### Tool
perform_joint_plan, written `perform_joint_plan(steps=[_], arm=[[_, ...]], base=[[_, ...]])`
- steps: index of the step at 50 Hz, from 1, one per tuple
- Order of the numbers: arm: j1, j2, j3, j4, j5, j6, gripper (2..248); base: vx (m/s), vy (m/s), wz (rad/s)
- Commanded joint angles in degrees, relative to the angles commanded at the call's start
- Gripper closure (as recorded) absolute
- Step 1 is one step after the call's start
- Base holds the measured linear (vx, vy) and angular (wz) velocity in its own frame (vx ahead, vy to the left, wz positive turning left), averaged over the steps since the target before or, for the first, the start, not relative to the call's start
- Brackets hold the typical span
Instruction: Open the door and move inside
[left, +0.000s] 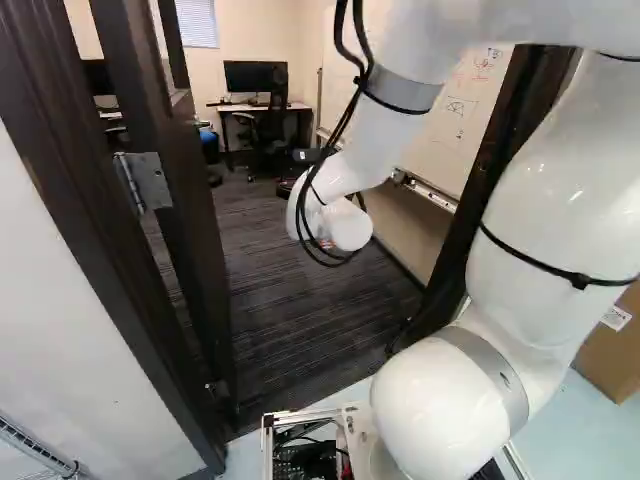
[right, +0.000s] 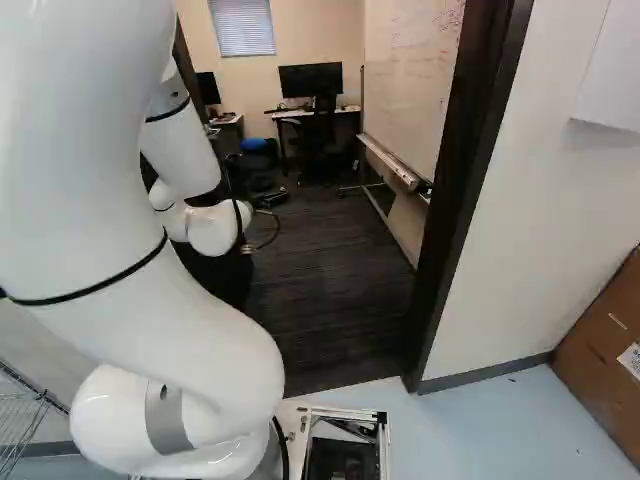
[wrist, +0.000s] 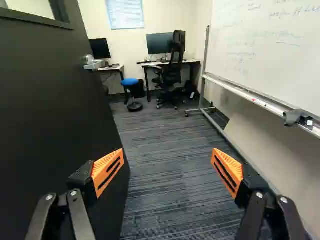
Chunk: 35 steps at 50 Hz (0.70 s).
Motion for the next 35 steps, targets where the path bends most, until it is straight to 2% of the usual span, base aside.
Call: perform_joint_plan(steps=[17, 35], arm=[[-6.61, 6.5, 6.82, -4.2, -2.9, 0.0, 3], [-11.57, 11.37, 11.93, -7.35, -5.08, 0.0, 3]], base=[[0.0, 0.0, 0.0], [0.0, 0.0, 0.0]])
